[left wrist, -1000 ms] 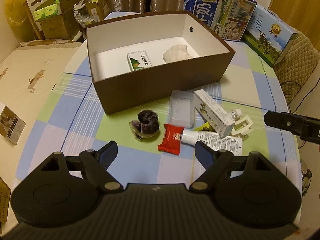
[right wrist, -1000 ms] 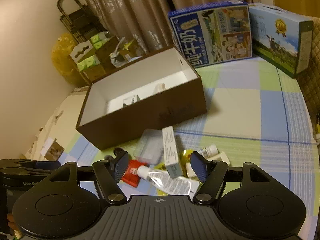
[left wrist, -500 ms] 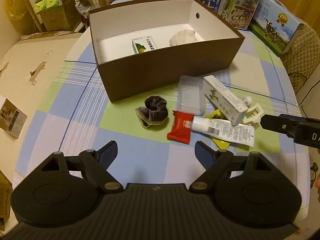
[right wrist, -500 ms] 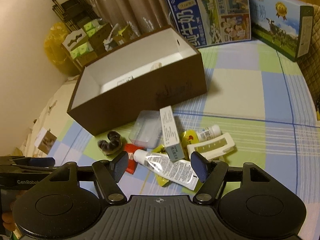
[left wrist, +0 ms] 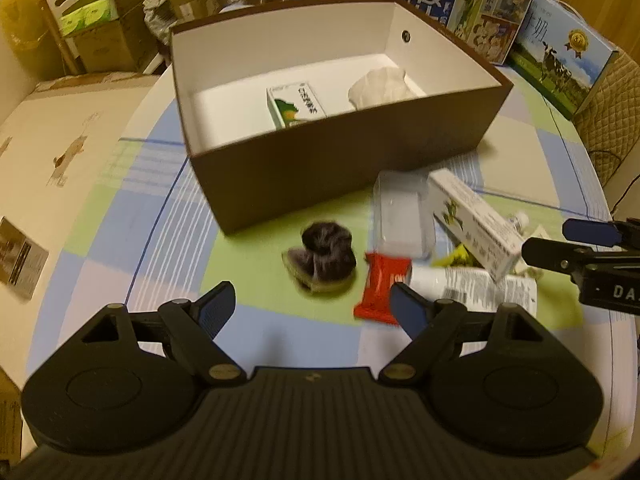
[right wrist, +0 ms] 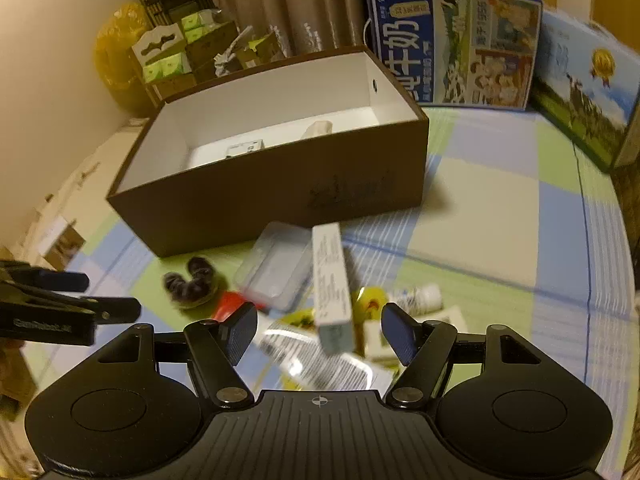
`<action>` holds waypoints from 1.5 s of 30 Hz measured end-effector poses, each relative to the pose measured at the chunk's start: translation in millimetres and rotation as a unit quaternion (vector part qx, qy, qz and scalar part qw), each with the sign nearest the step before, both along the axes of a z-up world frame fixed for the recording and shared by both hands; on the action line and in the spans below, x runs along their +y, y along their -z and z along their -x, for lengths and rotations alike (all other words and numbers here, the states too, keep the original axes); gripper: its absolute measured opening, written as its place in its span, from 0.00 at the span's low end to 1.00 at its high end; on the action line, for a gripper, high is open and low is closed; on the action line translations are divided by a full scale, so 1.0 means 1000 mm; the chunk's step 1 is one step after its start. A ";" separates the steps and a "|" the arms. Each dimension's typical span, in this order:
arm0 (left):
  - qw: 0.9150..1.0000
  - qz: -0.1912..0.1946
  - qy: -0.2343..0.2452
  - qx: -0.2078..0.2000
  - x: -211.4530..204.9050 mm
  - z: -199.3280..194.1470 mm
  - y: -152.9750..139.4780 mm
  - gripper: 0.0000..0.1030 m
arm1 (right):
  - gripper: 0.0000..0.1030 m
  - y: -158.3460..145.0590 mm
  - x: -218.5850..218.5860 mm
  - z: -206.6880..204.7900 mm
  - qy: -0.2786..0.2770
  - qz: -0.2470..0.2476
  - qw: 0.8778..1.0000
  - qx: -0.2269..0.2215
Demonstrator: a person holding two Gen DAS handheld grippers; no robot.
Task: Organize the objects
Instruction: 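Grasp the white medicine box with the right tool while the left tool grasps the scrunchie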
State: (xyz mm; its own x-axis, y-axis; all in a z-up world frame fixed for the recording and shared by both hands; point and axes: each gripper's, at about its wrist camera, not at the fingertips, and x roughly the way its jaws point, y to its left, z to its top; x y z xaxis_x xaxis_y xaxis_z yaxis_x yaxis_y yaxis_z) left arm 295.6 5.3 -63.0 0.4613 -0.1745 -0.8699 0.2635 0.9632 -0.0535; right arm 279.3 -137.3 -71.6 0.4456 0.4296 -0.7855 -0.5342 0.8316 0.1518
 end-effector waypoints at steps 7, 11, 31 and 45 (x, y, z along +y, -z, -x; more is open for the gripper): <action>1.000 -0.004 0.014 -0.004 -0.007 -0.028 0.018 0.78 | 0.64 0.022 0.020 -0.035 -0.017 0.015 1.000 0.016; 1.000 -0.008 0.017 0.002 -0.010 -0.038 0.032 0.75 | 0.63 0.037 0.036 -0.048 -0.033 0.036 0.999 0.024; 0.999 -0.003 0.035 0.030 -0.013 -0.062 0.071 0.70 | 0.22 0.066 0.055 -0.064 -0.075 0.085 0.993 0.021; 0.998 -0.004 0.056 0.037 -0.023 -0.067 0.081 0.70 | 0.22 0.018 0.013 -0.056 -0.006 0.025 1.000 -0.006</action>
